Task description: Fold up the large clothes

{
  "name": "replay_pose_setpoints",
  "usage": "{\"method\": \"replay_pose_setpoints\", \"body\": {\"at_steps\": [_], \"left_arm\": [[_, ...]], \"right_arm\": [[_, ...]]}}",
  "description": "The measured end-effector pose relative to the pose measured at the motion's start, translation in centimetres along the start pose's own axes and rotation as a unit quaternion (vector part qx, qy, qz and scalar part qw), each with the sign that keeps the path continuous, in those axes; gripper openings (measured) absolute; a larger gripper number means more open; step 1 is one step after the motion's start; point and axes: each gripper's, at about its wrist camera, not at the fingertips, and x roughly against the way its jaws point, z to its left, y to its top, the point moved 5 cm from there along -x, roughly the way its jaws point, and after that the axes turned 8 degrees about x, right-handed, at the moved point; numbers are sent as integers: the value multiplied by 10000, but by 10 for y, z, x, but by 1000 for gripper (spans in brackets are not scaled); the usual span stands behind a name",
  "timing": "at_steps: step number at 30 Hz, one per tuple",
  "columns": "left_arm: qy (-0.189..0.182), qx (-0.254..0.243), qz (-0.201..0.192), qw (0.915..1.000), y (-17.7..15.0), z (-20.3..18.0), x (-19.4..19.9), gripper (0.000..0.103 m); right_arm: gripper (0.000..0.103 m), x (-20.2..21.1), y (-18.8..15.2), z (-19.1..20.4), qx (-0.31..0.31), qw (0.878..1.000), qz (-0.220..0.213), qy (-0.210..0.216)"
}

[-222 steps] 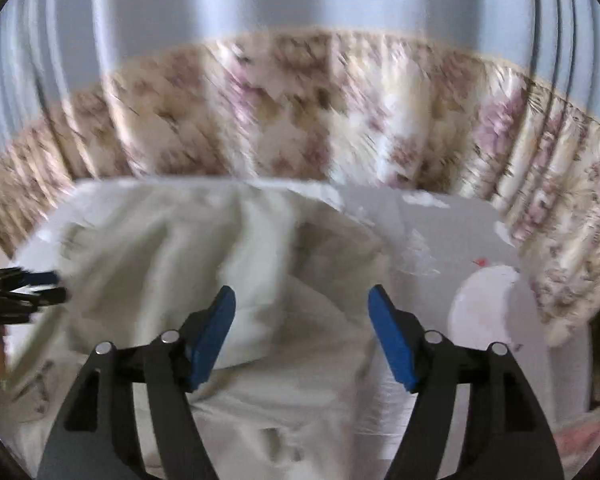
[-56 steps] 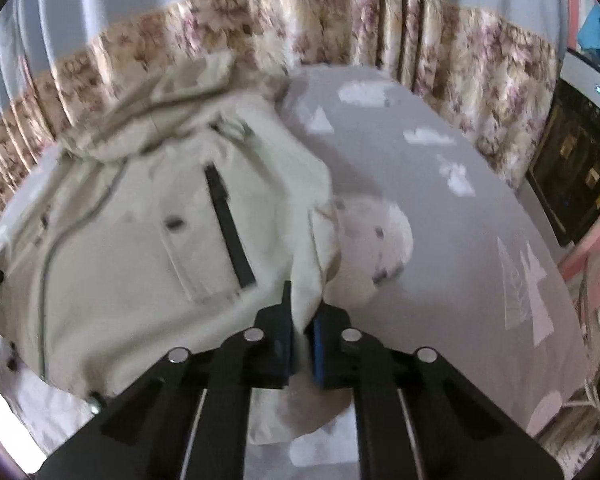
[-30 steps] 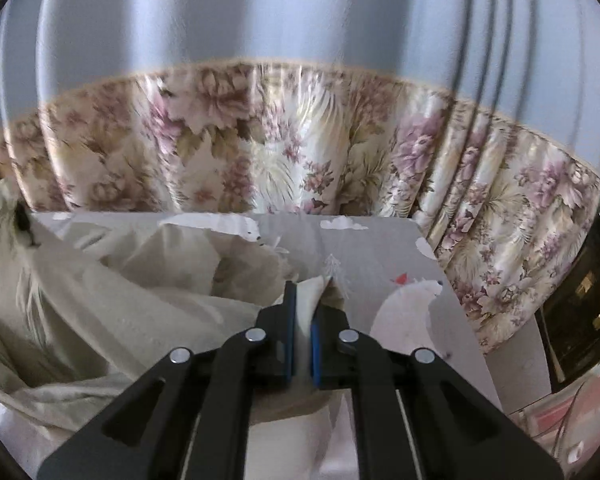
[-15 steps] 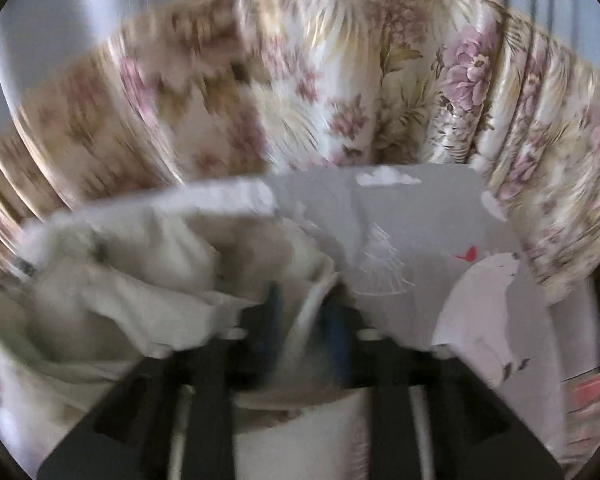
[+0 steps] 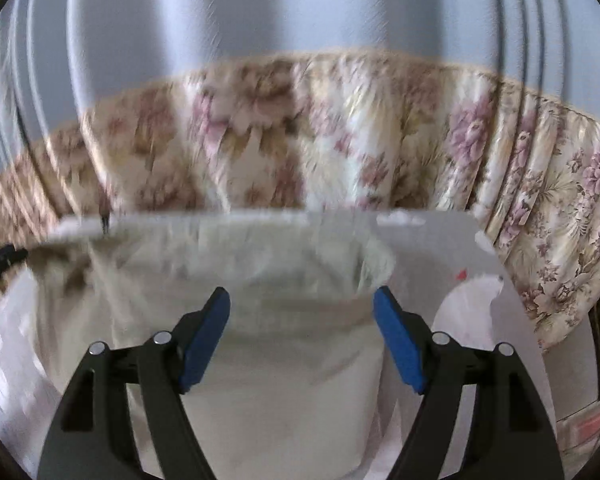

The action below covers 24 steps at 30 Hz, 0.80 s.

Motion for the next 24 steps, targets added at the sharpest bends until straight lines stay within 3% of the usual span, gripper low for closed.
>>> {"method": "replay_pose_setpoints", "body": {"at_steps": [6, 7, 8, 9, 10, 11, 13, 16, 20, 22, 23, 24], "left_arm": [[25, -266, 366, 9990, -36, -12, -32, 100], [48, -331, 421, 9986, -37, -16, -42, 93], [49, -373, 501, 9980, -38, -19, -51, 86], [-57, -342, 711, 9969, -39, -22, -65, 71], [-124, -286, 796, 9963, -38, -23, -71, 62], [-154, -220, 827, 9962, -37, -23, -75, 58], [-213, -157, 779, 9966, -29, -24, -77, 31], [-477, 70, 797, 9957, -9, -22, -75, 12], [-758, 598, 776, 9923, 23, -8, -82, 9], [-791, 811, 902, 9895, 30, -2, -96, 12], [-695, 868, 991, 9888, 31, 2, -106, 18], [-547, 832, 1071, 9892, 30, 3, -113, 32]], "right_arm": [[73, -52, -30, 18, 214, 9979, 596, 135], [70, -62, -33, 19, 204, 9972, 701, 163], [55, -70, -36, 20, 140, 9965, 775, 291], [45, -74, -37, 21, 69, 9963, 787, 349], [37, -75, -37, 23, 82, 9967, 753, 303], [6, -74, -34, 25, 174, 9973, 667, 237], [1, -69, -25, 24, 199, 9985, 504, 97], [1, -57, 4, 17, 28, 9998, 126, 118], [0, -51, 45, 11, -101, 9997, -218, 54], [0, -62, 58, 6, -200, 9997, -150, -76], [1, -75, 60, 0, -375, 9993, 34, -86], [1, -92, 57, -7, -616, 9975, 353, -3]]}}
